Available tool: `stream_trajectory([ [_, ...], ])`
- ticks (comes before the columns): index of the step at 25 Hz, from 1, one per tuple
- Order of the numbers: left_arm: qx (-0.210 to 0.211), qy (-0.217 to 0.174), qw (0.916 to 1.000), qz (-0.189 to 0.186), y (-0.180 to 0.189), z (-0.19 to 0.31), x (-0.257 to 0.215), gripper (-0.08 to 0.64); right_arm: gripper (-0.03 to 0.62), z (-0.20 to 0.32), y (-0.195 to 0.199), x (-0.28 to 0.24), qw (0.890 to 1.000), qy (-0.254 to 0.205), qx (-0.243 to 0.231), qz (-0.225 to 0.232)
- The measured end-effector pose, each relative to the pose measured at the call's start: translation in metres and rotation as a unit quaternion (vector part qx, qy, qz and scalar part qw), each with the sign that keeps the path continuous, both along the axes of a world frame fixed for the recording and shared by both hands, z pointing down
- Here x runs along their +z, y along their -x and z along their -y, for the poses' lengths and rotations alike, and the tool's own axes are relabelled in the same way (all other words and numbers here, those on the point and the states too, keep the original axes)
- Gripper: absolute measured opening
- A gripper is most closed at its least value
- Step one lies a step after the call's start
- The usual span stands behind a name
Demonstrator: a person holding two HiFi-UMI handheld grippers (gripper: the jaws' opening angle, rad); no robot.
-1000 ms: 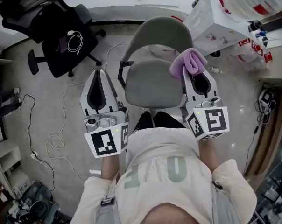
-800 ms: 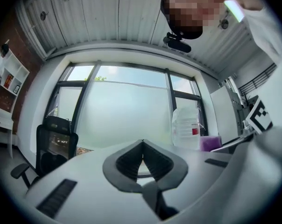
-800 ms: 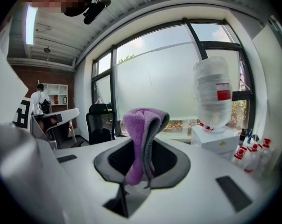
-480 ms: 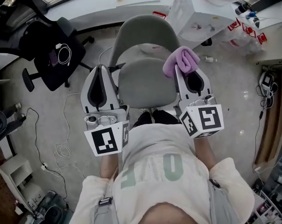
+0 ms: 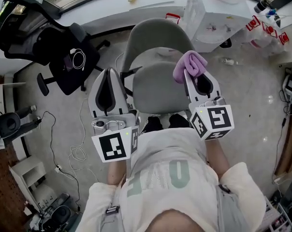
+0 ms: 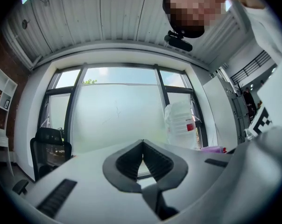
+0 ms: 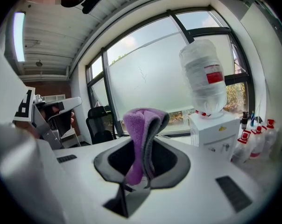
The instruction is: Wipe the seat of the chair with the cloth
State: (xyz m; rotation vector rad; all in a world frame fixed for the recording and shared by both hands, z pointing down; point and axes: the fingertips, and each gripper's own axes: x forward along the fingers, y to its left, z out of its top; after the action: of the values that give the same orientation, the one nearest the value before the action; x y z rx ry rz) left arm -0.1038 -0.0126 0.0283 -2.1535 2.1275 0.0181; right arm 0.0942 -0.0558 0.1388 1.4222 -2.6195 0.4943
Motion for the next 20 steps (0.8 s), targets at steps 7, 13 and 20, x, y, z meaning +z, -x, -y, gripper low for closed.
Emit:
stream_trajectory([
  [7,0.025,0.015,0.9995,-0.013,0.025,0.008,0.039,0.012,0.089,0.004,0.044,0.023,0.999,0.02,-0.032,-0.002],
  [13,0.01,0.047,0.9983,-0.032,0.066,0.025,0.132,0.012,0.089,0.026,0.103,0.117,0.99,0.114,-0.077,0.029],
  [20,-0.026,0.059,0.9955,-0.069,0.092,0.02,0.252,0.012,0.089,0.021,0.164,0.31,0.945,0.294,-0.135,0.044],
])
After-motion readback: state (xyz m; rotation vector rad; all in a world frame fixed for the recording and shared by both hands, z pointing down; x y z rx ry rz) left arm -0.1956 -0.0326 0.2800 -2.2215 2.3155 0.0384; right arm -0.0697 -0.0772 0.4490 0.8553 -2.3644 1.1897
